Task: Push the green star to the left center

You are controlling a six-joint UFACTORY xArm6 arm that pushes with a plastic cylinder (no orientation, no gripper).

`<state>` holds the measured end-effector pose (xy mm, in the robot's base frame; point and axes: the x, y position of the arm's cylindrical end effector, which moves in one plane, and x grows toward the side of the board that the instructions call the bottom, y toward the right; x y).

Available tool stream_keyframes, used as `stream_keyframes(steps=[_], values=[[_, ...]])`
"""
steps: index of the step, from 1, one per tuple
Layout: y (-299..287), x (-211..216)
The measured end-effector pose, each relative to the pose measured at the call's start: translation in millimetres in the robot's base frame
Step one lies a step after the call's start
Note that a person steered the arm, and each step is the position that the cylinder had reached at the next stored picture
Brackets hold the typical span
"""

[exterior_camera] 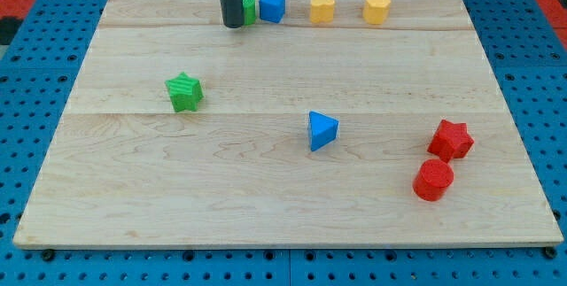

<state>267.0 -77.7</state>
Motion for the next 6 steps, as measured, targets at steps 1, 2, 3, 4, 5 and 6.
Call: stream_keyframes(steps=[1, 2, 3, 4, 5, 6], values=[[4.1, 26.9], [3.2, 90.0], [-6.6, 140.5], [-32.3, 155.8], [-66.7, 155.9], [-111.4, 155.9]])
